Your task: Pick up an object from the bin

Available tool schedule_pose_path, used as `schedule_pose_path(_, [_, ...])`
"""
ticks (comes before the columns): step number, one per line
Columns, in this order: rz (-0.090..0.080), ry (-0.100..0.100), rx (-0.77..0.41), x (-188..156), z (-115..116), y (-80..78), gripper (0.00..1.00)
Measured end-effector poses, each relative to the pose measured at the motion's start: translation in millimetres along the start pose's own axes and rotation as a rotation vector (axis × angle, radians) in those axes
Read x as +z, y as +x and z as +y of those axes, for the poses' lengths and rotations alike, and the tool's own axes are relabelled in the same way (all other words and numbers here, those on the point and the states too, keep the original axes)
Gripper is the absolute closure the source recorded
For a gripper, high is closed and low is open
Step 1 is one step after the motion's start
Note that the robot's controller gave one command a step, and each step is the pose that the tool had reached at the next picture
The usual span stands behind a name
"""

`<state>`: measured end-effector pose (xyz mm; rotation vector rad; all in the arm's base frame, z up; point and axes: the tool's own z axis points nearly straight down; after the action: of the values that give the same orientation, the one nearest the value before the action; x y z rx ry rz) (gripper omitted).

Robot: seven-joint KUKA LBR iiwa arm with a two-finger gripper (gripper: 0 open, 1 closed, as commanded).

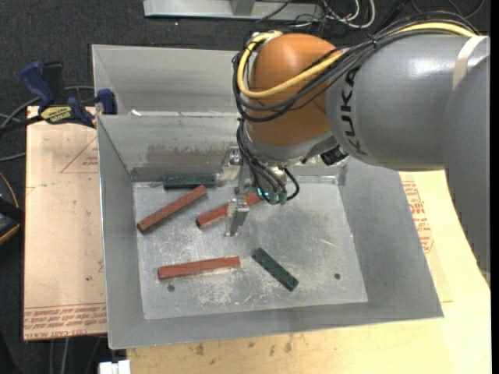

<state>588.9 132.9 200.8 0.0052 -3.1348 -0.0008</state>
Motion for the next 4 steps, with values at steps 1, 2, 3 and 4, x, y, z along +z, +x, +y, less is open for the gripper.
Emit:
schedule_pose_path(1, [-0.008, -0.001, 0.003, -4.7, -0.7, -1.7, 0.0])
schedule_pose_path(2, [-0.016, -0.002, -0.025, 37.1, -7.5, -1.1, 0.0])
schedule_pose_path(3, [-0.022, -0.006, 0.014, 121.3, -27.4, -27.9, 1.0])
schedule_pose_path(4, [-0.022, -0.006, 0.014, 121.3, -27.4, -27.9, 1.0])
